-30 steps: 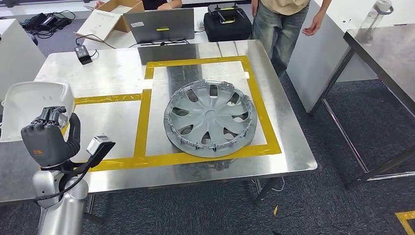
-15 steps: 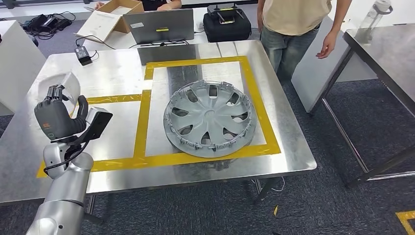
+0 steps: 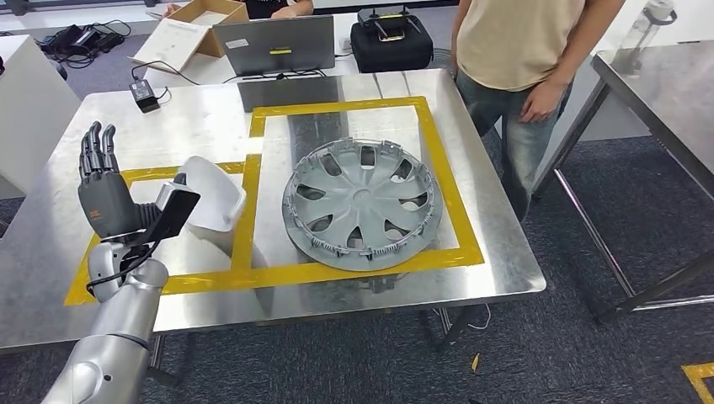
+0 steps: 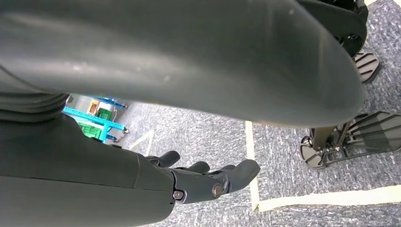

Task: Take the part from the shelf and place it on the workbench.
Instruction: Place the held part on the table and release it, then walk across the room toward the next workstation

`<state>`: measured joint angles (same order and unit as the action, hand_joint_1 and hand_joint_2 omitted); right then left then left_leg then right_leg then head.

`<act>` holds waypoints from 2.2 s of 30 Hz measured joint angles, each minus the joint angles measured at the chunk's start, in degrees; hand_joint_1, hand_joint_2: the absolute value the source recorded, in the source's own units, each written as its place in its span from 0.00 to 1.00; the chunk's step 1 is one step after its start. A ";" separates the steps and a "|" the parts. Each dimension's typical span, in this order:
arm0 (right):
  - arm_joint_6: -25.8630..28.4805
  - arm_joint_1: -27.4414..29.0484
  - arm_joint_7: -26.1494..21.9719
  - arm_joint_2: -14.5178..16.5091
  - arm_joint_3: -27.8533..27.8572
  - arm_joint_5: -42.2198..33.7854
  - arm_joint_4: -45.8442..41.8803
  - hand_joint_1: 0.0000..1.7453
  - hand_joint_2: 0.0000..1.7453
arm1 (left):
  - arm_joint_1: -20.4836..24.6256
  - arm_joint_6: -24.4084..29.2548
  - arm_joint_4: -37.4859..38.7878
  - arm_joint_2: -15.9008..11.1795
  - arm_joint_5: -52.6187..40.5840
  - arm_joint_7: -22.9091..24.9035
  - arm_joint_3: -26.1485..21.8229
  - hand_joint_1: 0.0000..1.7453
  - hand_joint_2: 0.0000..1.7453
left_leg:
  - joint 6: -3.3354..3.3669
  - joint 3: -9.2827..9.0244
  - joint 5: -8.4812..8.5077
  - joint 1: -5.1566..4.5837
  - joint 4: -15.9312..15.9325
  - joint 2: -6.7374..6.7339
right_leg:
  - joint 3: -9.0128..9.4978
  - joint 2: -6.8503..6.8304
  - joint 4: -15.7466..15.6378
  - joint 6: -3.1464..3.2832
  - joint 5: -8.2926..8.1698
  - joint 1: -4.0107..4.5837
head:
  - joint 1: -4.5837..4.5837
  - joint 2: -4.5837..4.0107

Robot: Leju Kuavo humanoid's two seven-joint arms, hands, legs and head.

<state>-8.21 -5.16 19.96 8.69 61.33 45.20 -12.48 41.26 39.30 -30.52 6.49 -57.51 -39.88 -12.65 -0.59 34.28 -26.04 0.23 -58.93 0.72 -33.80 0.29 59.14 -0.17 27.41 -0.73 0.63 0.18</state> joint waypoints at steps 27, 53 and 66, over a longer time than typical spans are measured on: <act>-1.21 -0.18 -0.18 0.19 0.00 1.72 0.19 0.00 0.00 | -1.80 0.72 -1.66 -1.42 7.48 -0.25 4.96 0.00 0.00 | 0.48 -1.60 -5.43 -0.05 -5.76 -0.56 | -3.97 0.34 2.12 1.53 -2.07 0.57 | 0.36 0.00; -3.56 -0.71 -0.22 0.58 0.04 2.66 0.24 0.00 0.00 | -2.38 0.54 -2.62 -2.88 12.40 -0.27 8.28 0.00 0.00 | -1.88 7.73 -6.92 0.33 -15.06 -0.86 | 0.02 -0.34 -0.50 1.95 -1.02 0.11 | 0.83 0.00; -3.18 -0.52 -0.02 0.56 0.04 3.03 0.24 0.00 0.00 | -1.97 0.38 -2.61 -3.14 13.34 -0.25 9.30 0.00 0.00 | 2.07 -1.81 -1.16 0.10 0.13 -0.74 | -7.26 -0.14 7.35 -1.90 2.07 -0.35 | 1.56 0.00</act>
<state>-11.39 -5.68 19.93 9.25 61.37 48.23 -12.24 39.29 39.68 -33.12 3.35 -44.17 -40.12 -3.35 1.48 32.47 -27.19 0.33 -58.80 -0.02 -41.05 0.15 66.48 -2.06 29.47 -1.08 2.19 0.18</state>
